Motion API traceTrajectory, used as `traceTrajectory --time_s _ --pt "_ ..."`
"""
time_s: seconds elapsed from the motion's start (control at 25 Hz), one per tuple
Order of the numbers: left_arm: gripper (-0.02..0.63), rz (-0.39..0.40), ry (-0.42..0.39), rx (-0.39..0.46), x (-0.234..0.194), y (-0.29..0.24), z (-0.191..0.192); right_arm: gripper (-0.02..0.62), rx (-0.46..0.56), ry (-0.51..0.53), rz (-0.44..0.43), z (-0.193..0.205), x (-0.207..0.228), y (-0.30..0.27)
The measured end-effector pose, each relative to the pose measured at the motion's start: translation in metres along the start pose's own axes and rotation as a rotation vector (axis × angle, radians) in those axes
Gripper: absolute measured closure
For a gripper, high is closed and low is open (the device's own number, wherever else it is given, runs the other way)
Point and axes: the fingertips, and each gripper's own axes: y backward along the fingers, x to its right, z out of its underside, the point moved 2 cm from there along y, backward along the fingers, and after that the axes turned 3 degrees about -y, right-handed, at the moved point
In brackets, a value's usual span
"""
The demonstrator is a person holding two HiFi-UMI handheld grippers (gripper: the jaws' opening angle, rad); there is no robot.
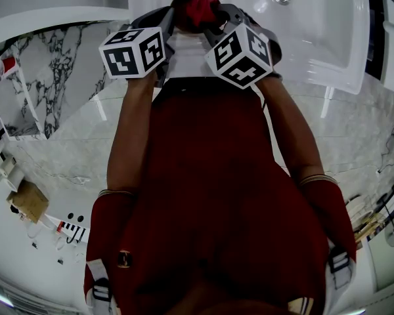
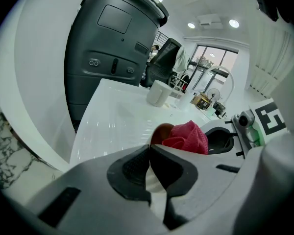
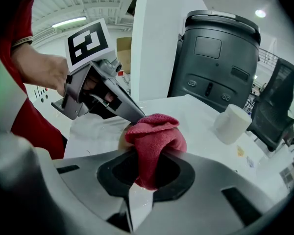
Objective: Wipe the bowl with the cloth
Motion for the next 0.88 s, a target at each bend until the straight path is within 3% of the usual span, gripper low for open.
traceTrajectory --time_s 0.88 --pt "0.592 0.02 0.007 -0.005 0.0 0.004 0.003 0.545 -0.015 -0.042 -0.116 -0.01 -0.031 -0.014"
